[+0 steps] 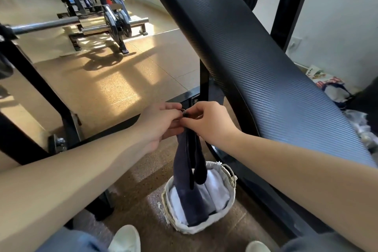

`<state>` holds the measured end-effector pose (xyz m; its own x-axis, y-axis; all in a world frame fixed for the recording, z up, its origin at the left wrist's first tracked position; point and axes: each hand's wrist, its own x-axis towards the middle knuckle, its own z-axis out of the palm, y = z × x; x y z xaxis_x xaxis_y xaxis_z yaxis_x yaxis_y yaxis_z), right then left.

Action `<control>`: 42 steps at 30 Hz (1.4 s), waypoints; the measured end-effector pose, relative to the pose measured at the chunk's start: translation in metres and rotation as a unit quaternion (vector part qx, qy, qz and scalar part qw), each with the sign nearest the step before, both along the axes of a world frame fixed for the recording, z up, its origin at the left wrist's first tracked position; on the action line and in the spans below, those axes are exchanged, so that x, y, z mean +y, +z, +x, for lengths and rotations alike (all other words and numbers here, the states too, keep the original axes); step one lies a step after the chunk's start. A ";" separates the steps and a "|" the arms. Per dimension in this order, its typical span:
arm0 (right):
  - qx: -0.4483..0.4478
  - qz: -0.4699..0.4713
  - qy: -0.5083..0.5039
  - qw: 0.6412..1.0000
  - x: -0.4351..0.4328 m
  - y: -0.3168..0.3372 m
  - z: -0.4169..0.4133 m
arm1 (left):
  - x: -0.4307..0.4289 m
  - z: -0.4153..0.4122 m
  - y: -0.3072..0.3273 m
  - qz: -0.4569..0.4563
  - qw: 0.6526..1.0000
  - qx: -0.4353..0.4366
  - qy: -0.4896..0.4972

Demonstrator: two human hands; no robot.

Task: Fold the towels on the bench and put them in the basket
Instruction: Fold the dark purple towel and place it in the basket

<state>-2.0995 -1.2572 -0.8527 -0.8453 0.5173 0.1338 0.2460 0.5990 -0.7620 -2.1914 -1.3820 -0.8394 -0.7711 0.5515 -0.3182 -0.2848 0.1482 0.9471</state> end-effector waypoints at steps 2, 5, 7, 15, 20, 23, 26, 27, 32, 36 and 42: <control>-0.009 0.030 0.005 0.999 -0.001 -0.002 -0.001 | 0.001 0.001 -0.001 -0.009 1.000 0.008 -0.009; -0.009 0.051 -0.015 0.999 0.000 -0.007 -0.003 | 0.001 0.001 -0.004 -0.024 0.999 0.023 -0.030; -0.011 0.036 -0.025 0.999 0.002 -0.009 -0.003 | 0.000 0.000 -0.005 -0.034 0.998 0.019 -0.047; -0.031 0.000 -0.003 1.000 0.013 -0.006 0.005 | -0.016 -0.014 -0.012 -0.119 0.982 0.130 -0.061; -0.011 -0.028 0.010 1.000 0.021 -0.002 0.013 | -0.029 -0.031 -0.014 -0.142 0.982 0.123 -0.037; 0.001 -0.047 0.007 0.999 0.022 0.000 0.017 | -0.037 -0.033 -0.018 -0.188 0.975 0.073 -0.091; 0.005 -0.058 0.017 0.998 0.021 0.002 0.021 | -0.041 -0.033 -0.023 -0.231 0.963 0.078 -0.118; 0.004 -0.057 0.021 0.998 0.020 0.003 0.021 | -0.041 -0.034 -0.024 -0.237 0.961 0.081 -0.115; -0.009 -0.018 0.038 0.999 0.020 -0.001 0.023 | -0.042 -0.035 -0.023 -0.237 0.962 0.116 -0.063; -0.076 0.078 0.033 0.994 0.025 -0.005 0.022 | -0.040 -0.039 -0.017 -0.242 0.943 0.224 -0.036; -0.094 0.084 0.009 0.992 0.024 -0.006 0.016 | -0.040 -0.036 -0.008 -0.268 0.911 0.307 -0.057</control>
<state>-2.0831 -1.2331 -0.8589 -0.8720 0.4864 0.0553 0.3634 0.7190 -0.5924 -2.2276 -1.4220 -0.8473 -0.8420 0.5312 -0.0936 0.3207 0.6325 0.7051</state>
